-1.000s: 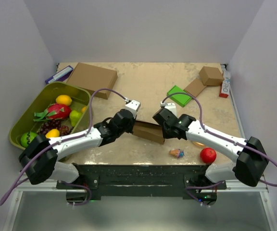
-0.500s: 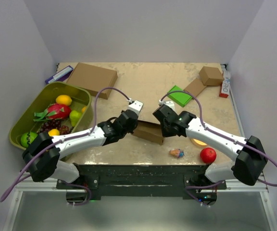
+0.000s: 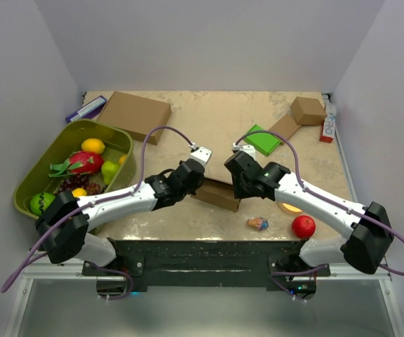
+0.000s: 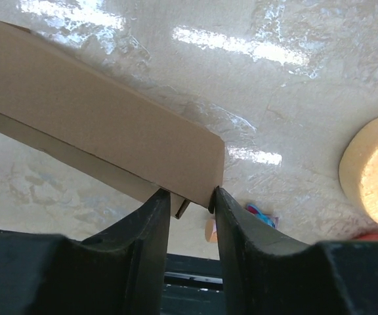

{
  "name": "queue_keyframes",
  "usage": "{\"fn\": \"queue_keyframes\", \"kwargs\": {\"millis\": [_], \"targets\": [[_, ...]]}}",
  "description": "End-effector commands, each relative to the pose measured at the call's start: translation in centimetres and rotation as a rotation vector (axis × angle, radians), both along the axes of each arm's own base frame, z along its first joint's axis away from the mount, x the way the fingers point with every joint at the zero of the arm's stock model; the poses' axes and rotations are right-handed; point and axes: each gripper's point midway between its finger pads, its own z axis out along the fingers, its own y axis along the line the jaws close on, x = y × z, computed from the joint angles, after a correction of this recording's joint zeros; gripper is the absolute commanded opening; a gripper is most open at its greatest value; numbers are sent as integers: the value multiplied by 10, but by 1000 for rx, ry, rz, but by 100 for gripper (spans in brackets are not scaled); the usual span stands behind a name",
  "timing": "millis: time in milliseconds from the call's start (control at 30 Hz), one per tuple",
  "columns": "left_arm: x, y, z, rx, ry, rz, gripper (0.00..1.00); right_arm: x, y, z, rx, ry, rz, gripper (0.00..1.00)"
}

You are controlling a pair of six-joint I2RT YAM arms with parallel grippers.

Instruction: Fold the paper box

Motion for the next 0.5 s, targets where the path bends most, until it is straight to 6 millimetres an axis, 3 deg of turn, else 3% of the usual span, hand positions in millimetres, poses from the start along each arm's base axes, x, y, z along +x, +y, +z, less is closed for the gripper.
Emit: {"fn": "queue_keyframes", "kwargs": {"millis": [0,200,333,467], "targets": [[-7,3,-7,58,34,-24,0,2,-9,1,-40,-15,-43,35],[-7,2,-5,51,31,-26,0,-2,-17,-4,-60,-13,-57,31],[-8,-4,4,-1,28,-30,0,0,-16,-6,-63,-17,-49,13],[-10,-10,16,-66,16,-43,20,0,-19,-9,-83,-18,-42,6]]}}
